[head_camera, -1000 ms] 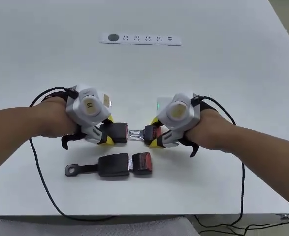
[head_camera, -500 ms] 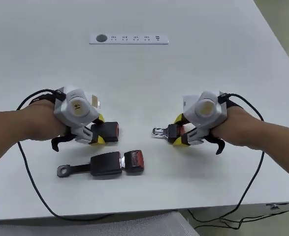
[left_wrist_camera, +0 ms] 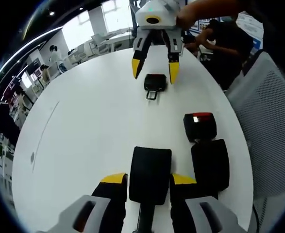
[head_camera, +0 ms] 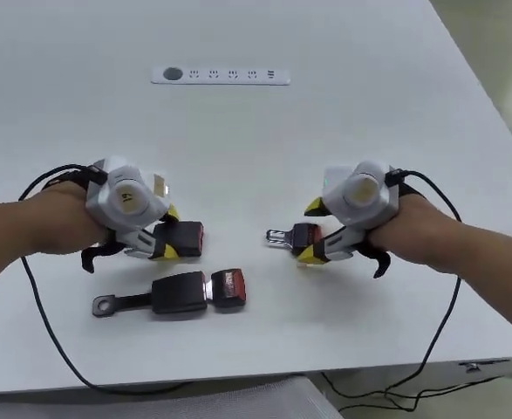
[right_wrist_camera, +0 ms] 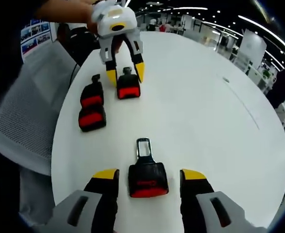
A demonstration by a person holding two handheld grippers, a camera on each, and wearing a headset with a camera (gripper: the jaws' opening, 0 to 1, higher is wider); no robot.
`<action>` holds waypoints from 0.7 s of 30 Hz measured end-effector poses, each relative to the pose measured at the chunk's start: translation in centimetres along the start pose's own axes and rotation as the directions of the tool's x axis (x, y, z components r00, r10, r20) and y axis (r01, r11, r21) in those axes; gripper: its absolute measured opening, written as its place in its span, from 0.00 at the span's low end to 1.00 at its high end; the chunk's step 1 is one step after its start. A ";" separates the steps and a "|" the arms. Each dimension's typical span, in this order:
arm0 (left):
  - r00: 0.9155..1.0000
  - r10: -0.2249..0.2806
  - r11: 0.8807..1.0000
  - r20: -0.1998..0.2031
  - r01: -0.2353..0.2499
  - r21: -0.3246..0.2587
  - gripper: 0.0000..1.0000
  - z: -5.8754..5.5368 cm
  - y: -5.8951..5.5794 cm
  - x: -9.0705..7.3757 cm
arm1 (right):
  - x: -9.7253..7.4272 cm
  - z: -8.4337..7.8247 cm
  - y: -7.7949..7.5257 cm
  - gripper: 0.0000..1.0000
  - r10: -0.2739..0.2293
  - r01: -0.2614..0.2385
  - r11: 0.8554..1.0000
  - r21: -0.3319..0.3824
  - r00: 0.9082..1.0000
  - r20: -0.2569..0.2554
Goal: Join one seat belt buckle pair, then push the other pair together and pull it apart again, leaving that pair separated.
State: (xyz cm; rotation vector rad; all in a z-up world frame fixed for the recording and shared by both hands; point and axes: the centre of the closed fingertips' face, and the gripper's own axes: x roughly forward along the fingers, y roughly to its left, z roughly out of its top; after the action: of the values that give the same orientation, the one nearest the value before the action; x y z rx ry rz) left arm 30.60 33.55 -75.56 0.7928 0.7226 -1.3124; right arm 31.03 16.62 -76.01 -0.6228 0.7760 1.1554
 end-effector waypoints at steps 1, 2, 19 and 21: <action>1.000 0.020 1.000 0.004 -0.020 -0.003 0.37 -0.1 0.3 -0.5 | -0.8 0.6 0.3 0.50 0.001 -0.001 1.000 0.008 1.000 0.019; 0.999 0.032 0.999 0.012 -0.032 -0.014 0.38 -0.1 0.5 -0.9 | -1.0 0.7 0.5 0.50 -0.002 0.002 1.000 0.014 1.000 0.027; 0.972 0.221 0.924 0.080 -0.183 -0.335 0.58 -6.2 -3.4 -8.6 | -5.4 -1.2 5.5 0.72 -0.137 0.113 0.971 0.212 0.986 0.100; 0.970 0.235 0.913 0.070 -0.195 -0.359 0.59 -7.3 -4.3 -9.2 | -5.8 -1.4 5.9 0.75 -0.150 0.127 0.969 0.213 0.984 0.100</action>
State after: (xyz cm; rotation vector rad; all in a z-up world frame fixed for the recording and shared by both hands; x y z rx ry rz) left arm 25.05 44.32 -72.30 0.4896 0.7307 -0.9836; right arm 23.86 14.01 -72.40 -0.4268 0.7305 0.9597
